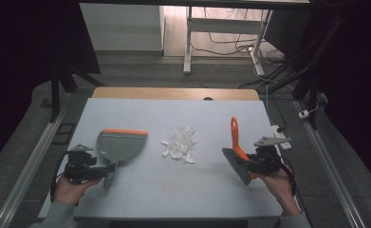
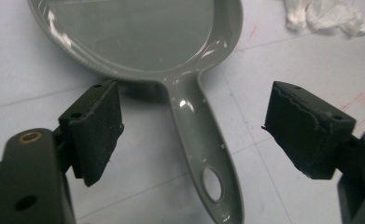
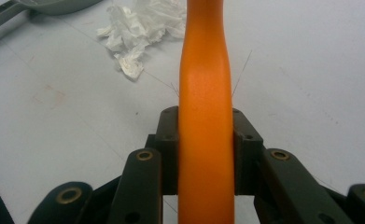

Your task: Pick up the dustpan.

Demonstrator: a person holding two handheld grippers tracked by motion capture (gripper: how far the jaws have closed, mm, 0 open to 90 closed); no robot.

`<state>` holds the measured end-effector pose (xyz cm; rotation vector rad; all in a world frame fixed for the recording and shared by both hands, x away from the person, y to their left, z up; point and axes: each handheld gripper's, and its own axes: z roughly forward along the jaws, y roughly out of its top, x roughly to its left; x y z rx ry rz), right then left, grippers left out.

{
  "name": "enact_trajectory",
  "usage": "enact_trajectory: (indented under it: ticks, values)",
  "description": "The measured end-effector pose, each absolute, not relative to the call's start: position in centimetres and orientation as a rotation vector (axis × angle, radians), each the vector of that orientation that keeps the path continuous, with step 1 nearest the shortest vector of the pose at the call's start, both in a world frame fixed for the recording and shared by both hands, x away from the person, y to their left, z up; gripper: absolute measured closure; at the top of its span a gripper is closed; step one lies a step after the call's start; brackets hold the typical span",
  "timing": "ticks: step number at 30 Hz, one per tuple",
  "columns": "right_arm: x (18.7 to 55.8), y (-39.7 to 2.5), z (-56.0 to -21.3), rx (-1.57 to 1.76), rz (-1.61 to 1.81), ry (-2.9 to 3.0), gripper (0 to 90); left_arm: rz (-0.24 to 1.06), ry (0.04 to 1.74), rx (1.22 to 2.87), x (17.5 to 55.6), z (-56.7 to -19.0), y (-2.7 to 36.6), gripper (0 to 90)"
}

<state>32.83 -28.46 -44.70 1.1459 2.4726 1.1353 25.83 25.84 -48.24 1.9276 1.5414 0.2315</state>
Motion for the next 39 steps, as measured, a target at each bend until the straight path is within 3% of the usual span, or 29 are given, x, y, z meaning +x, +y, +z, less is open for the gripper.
enact_trajectory:
  ticks: [11, 19, 23, 29, 39]
  values:
    - [32.9, -28.3, -45.0, 1.141, 1.12, 2.485, 70.2, 0.139, 1.629, 1.973, 28.1, -50.4, 24.0, 14.8]
    - [33.0, -28.4, -45.1, 1.152, 1.117, 2.481, 70.2, 0.156, 1.676, 1.967, 29.0, -51.3, 23.6, 18.6]
    - [33.0, -28.3, -45.1, 1.148, 1.115, 2.481, 70.2, 0.16, 1.692, 1.974, 29.3, -51.7, 23.4, 23.3]
    - [33.0, -28.3, -45.2, 1.147, 1.112, 2.481, 70.2, 0.155, 1.713, 1.974, 29.6, -52.2, 23.1, 39.7]
    - [33.0, -28.3, -45.2, 1.148, 1.11, 2.478, 70.2, 0.145, 1.708, 1.944, 29.7, -52.3, 23.4, 54.5]
